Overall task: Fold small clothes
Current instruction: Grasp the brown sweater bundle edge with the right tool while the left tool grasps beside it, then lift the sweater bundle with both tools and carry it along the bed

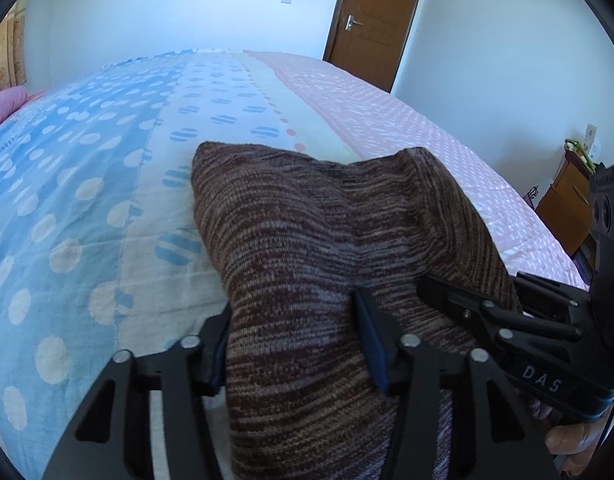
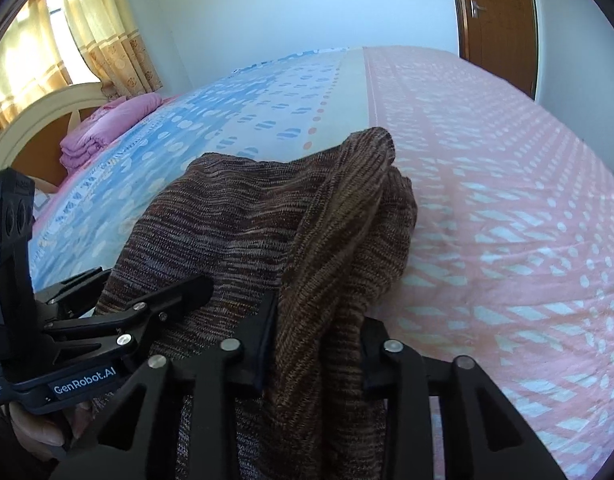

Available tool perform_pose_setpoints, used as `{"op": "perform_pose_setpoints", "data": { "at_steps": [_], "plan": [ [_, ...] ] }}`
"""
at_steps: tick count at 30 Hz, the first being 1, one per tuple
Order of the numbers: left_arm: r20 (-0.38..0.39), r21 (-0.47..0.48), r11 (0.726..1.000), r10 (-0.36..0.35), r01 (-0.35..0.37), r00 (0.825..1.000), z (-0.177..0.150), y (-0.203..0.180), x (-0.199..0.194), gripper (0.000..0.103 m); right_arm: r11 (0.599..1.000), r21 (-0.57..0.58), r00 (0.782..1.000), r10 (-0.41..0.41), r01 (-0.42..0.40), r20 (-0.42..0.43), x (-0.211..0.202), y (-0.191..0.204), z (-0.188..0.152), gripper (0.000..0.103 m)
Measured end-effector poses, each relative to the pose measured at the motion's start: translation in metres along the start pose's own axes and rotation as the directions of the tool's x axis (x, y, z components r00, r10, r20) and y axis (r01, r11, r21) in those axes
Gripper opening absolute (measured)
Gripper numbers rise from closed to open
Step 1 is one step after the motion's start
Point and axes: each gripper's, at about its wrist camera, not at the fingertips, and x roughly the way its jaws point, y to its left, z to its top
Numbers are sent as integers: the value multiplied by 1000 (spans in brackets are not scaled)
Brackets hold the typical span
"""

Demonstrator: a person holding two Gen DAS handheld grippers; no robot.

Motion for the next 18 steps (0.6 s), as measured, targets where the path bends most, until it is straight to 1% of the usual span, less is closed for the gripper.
{"op": "perform_pose_setpoints", "data": {
  "at_steps": [5,9,11,13,16,18],
  "plan": [
    [7,16,1000,15,-15,1000,-1,-3,-1,48,996,-44,996,-80,81,35,-4,11,-1,27],
    [8,35,999,34,-34,999,0,-7,-3,44,994,-15,993,-109,110,40,-9,13,-3,27],
    [3,30,999,34,-34,999,-2,-7,-8,41,993,46,993,-108,106,45,-16,13,-5,26],
    [-7,-1,1000,20,-20,1000,-5,-4,-17,40,991,98,993,-99,93,63,-30,18,-10,26],
    [-23,-37,999,-7,6,1000,-15,0,-35,39,992,108,993,-74,64,91,-55,33,-17,26],
    [-25,-31,999,-13,13,1000,-26,0,-50,39,993,96,992,-74,64,106,-71,44,-24,26]
  ]
}}
